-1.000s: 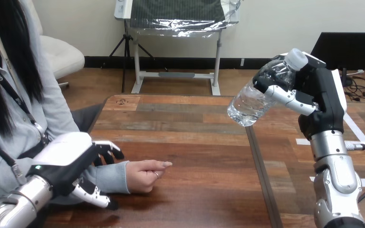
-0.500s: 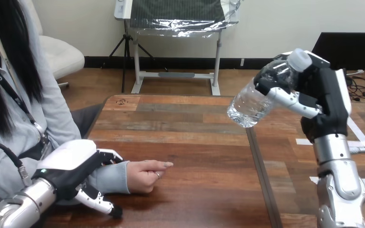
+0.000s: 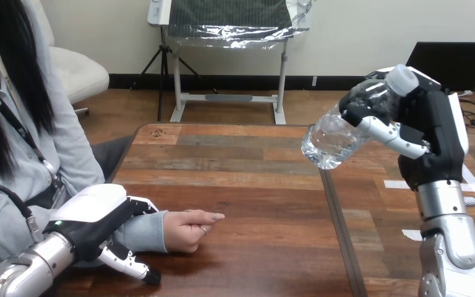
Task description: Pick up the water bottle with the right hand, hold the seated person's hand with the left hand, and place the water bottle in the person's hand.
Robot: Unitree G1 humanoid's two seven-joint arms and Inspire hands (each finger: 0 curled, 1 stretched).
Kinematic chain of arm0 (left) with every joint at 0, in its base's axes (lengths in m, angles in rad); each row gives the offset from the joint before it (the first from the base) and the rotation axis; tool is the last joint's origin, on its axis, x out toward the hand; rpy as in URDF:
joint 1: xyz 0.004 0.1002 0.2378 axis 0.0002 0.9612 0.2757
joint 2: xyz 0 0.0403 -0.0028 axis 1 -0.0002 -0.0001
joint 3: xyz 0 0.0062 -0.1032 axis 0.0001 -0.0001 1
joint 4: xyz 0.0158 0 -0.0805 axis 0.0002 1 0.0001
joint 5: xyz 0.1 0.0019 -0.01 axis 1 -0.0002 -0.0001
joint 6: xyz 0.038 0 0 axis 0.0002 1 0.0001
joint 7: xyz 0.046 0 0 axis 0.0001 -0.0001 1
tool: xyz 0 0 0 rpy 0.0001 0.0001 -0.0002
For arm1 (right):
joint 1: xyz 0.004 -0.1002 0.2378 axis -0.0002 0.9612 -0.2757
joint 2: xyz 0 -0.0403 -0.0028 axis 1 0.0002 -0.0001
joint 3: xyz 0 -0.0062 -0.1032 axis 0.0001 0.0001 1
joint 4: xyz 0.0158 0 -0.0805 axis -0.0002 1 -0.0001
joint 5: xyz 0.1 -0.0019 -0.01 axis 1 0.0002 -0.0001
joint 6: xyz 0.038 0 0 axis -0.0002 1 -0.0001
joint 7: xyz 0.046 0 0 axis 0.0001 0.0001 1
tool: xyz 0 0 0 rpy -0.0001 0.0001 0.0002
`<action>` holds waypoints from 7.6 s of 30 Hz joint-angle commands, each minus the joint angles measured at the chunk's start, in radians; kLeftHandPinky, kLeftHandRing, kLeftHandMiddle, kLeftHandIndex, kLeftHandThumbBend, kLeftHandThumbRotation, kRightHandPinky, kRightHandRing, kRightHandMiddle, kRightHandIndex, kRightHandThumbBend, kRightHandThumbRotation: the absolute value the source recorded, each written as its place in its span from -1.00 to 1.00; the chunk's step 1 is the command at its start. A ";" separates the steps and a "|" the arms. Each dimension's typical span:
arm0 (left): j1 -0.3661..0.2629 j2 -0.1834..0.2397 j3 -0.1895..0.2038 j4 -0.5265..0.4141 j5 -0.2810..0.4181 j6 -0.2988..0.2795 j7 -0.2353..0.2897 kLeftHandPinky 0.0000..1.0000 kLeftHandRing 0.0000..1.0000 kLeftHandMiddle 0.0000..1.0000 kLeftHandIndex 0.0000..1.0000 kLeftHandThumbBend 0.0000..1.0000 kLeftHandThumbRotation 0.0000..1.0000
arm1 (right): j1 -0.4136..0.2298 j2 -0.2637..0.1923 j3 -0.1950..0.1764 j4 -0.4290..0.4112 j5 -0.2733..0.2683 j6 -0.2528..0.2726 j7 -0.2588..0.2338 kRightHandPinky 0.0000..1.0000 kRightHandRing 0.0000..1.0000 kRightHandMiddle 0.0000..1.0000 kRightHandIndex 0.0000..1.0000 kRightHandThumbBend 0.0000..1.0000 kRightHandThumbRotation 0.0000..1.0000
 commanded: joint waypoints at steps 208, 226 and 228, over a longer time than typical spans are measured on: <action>-0.400 -0.126 0.027 -0.399 -0.100 0.124 -0.245 -0.42 -0.34 -0.24 -0.22 0.68 -1.00 | -0.076 0.271 0.239 0.169 -0.143 -0.119 0.060 -0.59 -0.46 -0.27 -0.20 0.21 -1.00; -0.363 -0.103 0.043 -0.405 -0.072 0.123 -0.209 -0.16 -0.08 0.02 0.04 0.77 -0.97 | -0.074 0.251 0.239 0.163 -0.186 -0.125 0.004 -0.24 -0.08 0.02 0.00 0.36 -1.00; -0.353 -0.100 0.046 -0.408 -0.063 0.125 -0.199 -0.13 -0.05 0.05 0.08 0.78 -0.95 | -0.076 0.248 0.237 0.167 -0.191 -0.129 -0.005 -0.17 -0.03 0.05 0.03 0.35 -1.00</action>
